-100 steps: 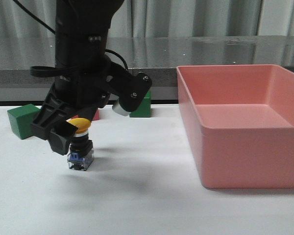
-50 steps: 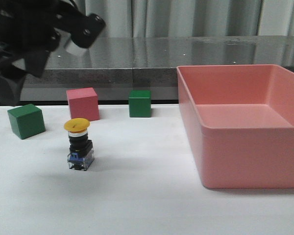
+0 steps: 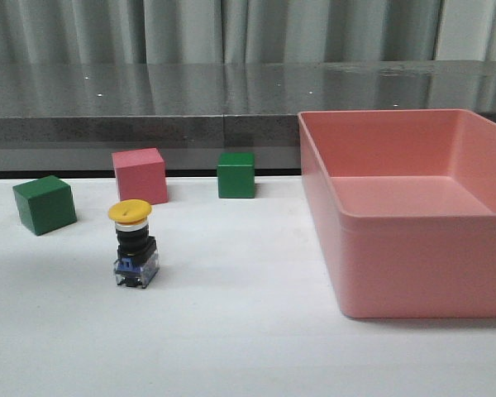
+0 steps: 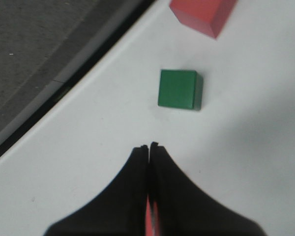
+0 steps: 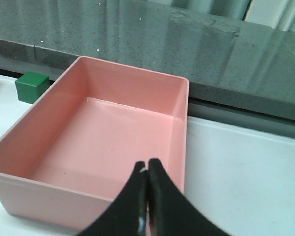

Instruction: Place and stand button with both arms

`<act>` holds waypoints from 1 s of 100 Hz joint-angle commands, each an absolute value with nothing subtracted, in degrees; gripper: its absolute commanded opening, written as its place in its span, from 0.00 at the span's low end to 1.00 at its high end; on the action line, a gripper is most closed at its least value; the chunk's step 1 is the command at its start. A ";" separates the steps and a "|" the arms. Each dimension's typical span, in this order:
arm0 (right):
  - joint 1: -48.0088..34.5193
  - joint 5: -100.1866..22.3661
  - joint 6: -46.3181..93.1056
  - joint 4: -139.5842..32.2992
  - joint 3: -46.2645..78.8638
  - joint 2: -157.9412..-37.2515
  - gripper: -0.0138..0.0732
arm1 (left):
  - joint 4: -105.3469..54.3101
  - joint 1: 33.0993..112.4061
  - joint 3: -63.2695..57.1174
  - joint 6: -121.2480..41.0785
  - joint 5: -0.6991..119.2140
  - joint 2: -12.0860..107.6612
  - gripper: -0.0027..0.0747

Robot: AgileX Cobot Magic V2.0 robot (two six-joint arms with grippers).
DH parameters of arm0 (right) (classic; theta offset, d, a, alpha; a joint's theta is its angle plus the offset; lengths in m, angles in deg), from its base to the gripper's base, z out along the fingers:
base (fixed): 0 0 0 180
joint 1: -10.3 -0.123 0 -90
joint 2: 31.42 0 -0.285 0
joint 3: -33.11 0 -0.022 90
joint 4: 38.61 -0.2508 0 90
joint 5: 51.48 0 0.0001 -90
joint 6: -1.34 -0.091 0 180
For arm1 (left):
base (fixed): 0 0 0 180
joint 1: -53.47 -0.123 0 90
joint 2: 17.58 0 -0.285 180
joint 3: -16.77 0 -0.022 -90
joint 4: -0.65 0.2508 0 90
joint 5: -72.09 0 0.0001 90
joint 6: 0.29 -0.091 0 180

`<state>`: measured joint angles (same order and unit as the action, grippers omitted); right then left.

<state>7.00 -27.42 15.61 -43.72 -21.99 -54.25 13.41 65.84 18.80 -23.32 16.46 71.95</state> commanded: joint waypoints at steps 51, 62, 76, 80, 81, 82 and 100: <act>7.26 -31.78 15.60 -43.69 -20.38 -54.61 0.09 | -7.10 60.01 -25.46 -21.85 56.43 26.95 0.01; 7.26 -31.78 15.60 -43.69 -20.38 -54.61 0.09 | -7.96 60.01 -33.13 -21.85 57.90 17.98 0.01; 7.26 -31.78 15.60 -43.69 -20.38 -54.61 0.09 | -10.97 60.01 -39.54 -21.85 57.90 6.89 0.01; 7.26 -31.78 15.60 -43.69 -20.38 -54.61 0.09 | -12.04 60.01 -40.76 -21.85 57.90 4.35 0.01; 7.26 -31.78 15.60 -43.69 -20.38 -54.61 0.09 | -12.47 60.01 -40.94 -21.85 57.90 3.37 0.01; 7.26 -31.78 15.60 -43.69 -20.38 -54.61 0.09 | -12.73 60.01 -41.24 -21.85 57.77 2.89 0.01; 7.26 -31.78 15.60 -43.69 -20.38 -54.61 0.09 | -16.54 60.01 -43.22 -21.85 56.68 -6.01 0.01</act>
